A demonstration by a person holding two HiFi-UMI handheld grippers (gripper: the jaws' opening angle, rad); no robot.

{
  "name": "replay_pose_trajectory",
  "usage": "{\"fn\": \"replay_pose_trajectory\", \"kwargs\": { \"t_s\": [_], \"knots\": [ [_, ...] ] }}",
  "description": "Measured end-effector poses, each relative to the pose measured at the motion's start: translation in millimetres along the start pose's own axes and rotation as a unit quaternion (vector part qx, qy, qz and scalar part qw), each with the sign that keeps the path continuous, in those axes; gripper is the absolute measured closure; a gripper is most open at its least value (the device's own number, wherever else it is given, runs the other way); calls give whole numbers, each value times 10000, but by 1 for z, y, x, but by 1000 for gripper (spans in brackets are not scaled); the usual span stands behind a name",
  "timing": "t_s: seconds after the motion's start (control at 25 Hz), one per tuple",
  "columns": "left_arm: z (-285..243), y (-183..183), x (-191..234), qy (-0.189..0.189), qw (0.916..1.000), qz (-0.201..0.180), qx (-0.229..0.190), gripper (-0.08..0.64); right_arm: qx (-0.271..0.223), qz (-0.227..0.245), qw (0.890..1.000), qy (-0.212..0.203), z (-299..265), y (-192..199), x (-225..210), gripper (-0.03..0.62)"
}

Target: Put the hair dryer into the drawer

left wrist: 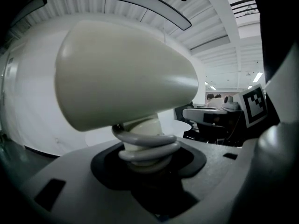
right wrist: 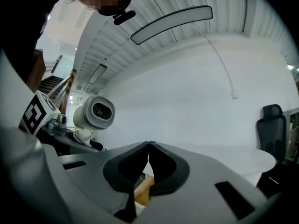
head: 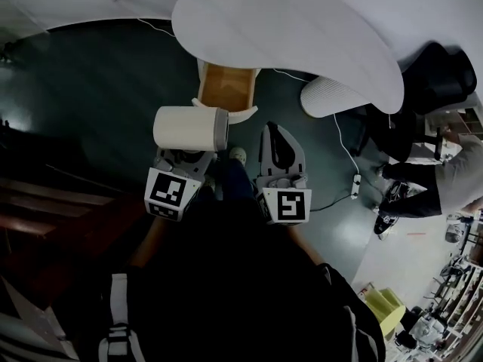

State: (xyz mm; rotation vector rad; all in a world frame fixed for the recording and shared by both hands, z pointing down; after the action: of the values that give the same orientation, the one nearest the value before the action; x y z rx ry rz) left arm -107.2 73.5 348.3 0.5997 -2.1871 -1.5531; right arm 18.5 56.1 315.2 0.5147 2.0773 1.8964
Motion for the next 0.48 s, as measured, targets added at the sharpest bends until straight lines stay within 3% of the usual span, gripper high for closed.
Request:
{"fn": "replay_pose_trajectory", "kwargs": {
  "t_s": [0.48],
  "knots": [
    [-89,-15,35,-168,9997,173,38,337,158,123,9986,-481,-86,14,-59,568]
  ]
}}
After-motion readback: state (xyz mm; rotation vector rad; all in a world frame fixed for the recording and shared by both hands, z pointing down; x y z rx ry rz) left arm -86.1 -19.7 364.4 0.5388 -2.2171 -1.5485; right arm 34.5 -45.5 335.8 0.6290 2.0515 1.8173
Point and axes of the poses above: the fingertips, and each gripper's own axes: z backward along the fingers, x to its left, y out of its underside, the point moved 1 cm from there along z, backward along the fingers, and after that the axes turned 5 degrees about y, right-handed, at the moved point
